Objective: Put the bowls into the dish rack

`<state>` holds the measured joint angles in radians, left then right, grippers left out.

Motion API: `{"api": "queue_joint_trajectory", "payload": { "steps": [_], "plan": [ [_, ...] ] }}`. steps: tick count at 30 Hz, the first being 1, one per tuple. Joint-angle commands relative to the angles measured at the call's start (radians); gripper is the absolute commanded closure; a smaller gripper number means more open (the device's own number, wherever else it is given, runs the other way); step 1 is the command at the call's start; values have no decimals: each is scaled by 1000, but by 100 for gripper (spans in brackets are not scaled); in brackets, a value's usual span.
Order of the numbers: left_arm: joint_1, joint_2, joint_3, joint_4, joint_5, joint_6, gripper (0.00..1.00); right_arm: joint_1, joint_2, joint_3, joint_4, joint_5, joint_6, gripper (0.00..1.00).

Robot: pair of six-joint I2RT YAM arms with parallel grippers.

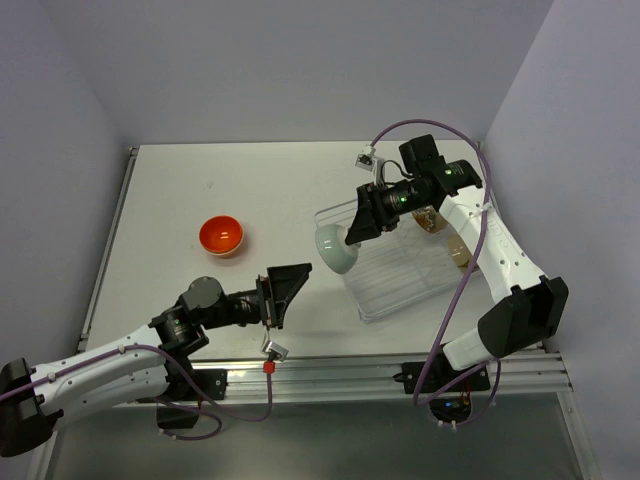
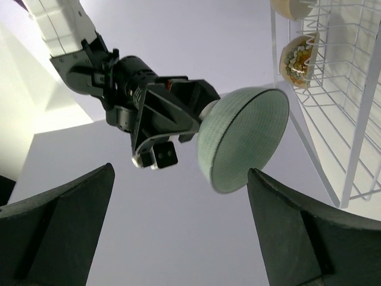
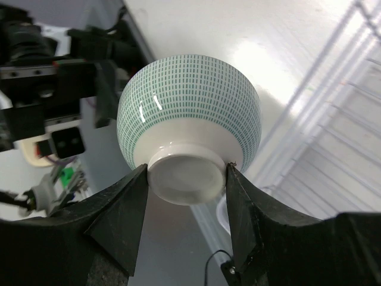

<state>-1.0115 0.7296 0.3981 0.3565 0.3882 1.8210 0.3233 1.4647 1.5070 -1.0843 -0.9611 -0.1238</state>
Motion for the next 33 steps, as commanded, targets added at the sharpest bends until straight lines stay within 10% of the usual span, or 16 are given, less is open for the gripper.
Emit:
{"api": "queue_joint_trajectory", "payload": {
  "steps": [1,19,26,33],
  "plan": [
    [-2,5,47,47,-46,-81,0,-24,-17,56,40,120,13,100],
    [-2,100,223,58,-427,-592,0,-36,80,91,37,619,-49,100],
    [2,205,450,-190,-714,-1083,0,-36,129,27,116,725,-57,100],
    [167,286,666,-489,-688,-1607,1,-38,180,-42,188,808,-63,100]
  ]
}}
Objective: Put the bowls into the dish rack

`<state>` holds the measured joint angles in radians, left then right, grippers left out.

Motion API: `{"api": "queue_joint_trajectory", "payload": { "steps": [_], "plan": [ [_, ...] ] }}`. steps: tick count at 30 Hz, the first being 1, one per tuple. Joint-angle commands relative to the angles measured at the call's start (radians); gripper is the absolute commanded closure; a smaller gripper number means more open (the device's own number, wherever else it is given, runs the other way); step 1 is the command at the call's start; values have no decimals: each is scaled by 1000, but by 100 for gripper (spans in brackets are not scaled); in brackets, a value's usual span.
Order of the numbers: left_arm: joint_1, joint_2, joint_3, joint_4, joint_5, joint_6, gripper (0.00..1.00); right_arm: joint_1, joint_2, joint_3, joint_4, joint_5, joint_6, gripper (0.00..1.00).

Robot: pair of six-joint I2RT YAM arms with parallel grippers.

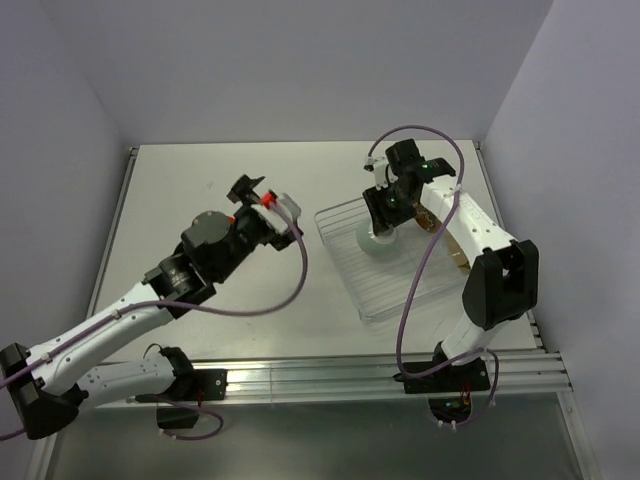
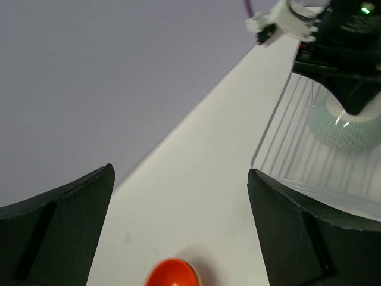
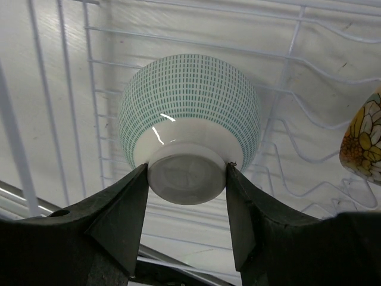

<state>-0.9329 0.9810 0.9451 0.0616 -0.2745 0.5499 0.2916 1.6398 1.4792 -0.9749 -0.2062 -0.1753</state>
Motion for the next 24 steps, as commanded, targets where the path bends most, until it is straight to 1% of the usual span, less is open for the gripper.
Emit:
{"api": "queue_joint_trajectory", "payload": {
  "steps": [1,2,3,5,6,8,12,18,24],
  "plan": [
    [117,48,144,-232,-5,-388,1,-8,9,-17,97,59,-10,100],
    [146,76,168,-268,15,-489,1,-6,26,-17,105,65,-10,100],
    [199,88,205,-334,53,-533,1,-6,34,-14,119,67,-3,100],
    [245,110,227,-374,78,-652,1,-6,58,-4,131,71,7,100],
    [265,111,228,-382,92,-675,1,-8,66,-2,136,73,14,100],
    [331,107,221,-387,127,-703,1,-6,78,-2,165,79,22,100],
    [358,102,210,-379,115,-702,0,-5,94,-10,191,97,28,100],
    [420,140,231,-419,138,-728,0,3,129,-10,202,158,22,100],
    [450,166,244,-439,161,-754,1,11,143,-13,211,192,26,100]
  ]
}}
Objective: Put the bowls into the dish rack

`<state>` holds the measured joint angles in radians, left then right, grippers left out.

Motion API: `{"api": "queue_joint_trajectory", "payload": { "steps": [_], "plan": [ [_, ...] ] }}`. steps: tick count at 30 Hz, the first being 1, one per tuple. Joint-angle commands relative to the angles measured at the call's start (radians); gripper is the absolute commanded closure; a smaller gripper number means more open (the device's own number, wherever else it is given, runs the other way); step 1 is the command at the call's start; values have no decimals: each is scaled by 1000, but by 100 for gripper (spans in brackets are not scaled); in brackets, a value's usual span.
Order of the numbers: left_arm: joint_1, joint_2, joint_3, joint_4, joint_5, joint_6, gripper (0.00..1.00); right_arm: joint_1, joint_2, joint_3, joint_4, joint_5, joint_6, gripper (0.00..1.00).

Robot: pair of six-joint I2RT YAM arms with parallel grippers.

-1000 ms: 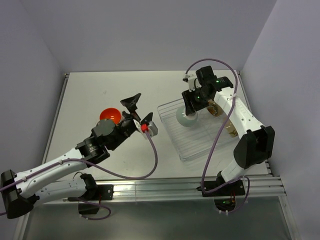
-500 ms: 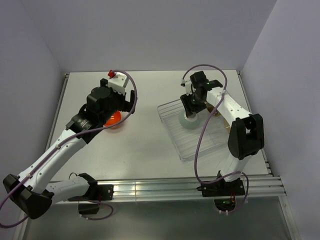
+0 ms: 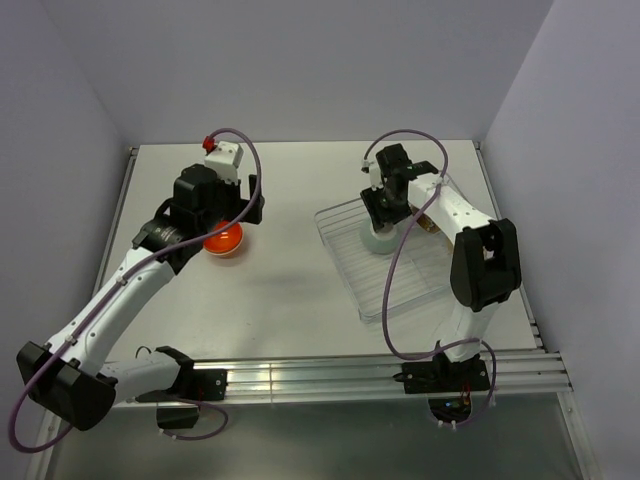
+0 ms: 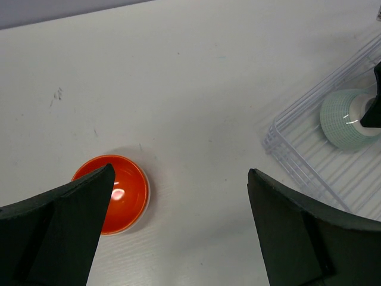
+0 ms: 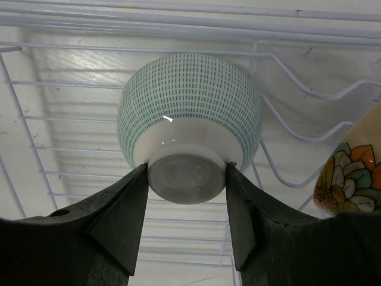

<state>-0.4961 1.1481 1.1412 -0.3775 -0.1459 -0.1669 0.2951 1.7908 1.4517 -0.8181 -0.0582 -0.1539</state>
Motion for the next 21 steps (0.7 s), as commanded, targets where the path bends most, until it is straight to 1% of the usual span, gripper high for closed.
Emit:
{"api": "queue_joint_trajectory", "payload": {
  "steps": [1,11,12,16,21],
  "plan": [
    [16,1,49,0,34,-37,0,7,-4,15,62,50,5,100],
    [36,38,61,-14,39,-45,1,9,39,55,71,57,8,100],
    [40,39,63,-15,42,-46,1,10,38,55,82,81,8,100],
    [53,35,51,-18,51,-37,1,9,41,59,83,90,10,100],
    [76,47,49,-60,62,-16,0,10,61,67,74,104,7,100]
  ]
}}
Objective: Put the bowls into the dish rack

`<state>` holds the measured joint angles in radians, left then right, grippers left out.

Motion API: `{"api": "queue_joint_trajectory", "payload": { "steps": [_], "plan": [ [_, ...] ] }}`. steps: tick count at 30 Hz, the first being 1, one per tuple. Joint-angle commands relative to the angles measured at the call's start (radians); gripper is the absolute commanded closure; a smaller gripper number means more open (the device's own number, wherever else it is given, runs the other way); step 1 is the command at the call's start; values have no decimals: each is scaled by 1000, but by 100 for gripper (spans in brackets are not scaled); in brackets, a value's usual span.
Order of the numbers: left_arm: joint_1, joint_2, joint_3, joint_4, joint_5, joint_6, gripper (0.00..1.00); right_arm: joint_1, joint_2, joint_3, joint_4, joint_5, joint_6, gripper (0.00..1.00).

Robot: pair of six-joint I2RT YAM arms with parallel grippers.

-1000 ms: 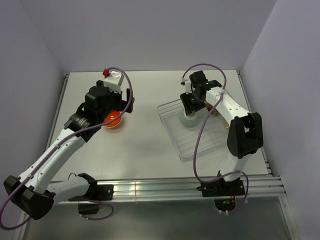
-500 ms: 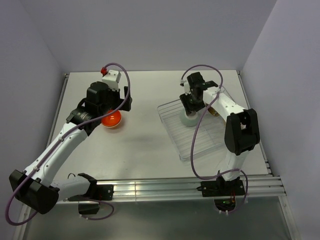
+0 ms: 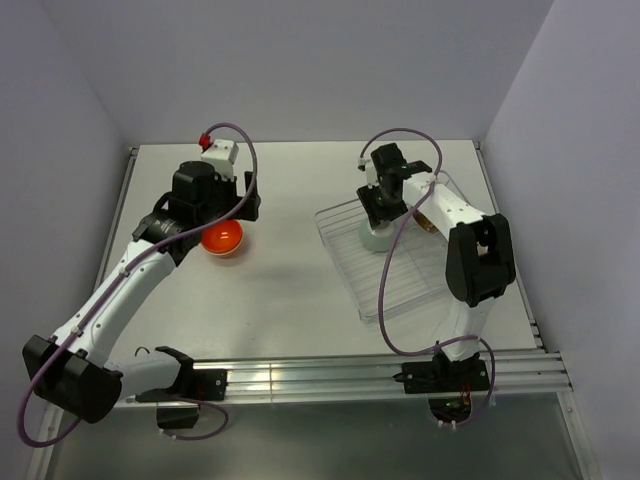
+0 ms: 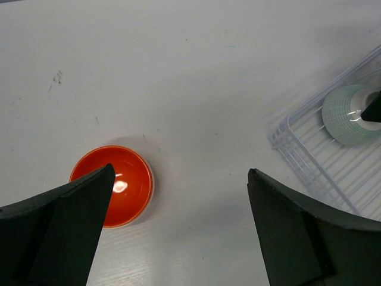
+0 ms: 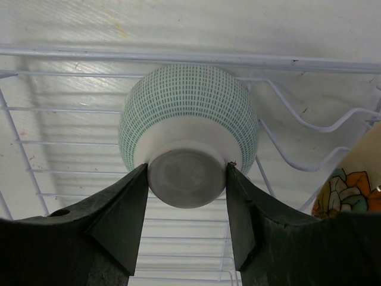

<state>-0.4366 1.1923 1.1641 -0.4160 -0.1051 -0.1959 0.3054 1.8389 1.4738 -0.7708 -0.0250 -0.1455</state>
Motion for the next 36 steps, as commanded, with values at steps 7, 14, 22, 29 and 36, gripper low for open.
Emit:
{"api": "queue_joint_trajectory", "payload": {
  "steps": [7,14,22,29,36],
  "plan": [
    [124,30,31,-87,90,1,1,0,45,86,7,97,-5,90],
    [205,43,14,-135,117,13,0,3,48,85,-7,105,-17,63],
    [338,82,14,-184,189,38,0,4,34,83,-10,120,-16,43],
    [392,93,5,-199,232,72,0,6,34,89,-15,111,-25,43],
    [415,96,14,-202,245,82,0,8,40,86,-33,100,-22,32]
  ]
}}
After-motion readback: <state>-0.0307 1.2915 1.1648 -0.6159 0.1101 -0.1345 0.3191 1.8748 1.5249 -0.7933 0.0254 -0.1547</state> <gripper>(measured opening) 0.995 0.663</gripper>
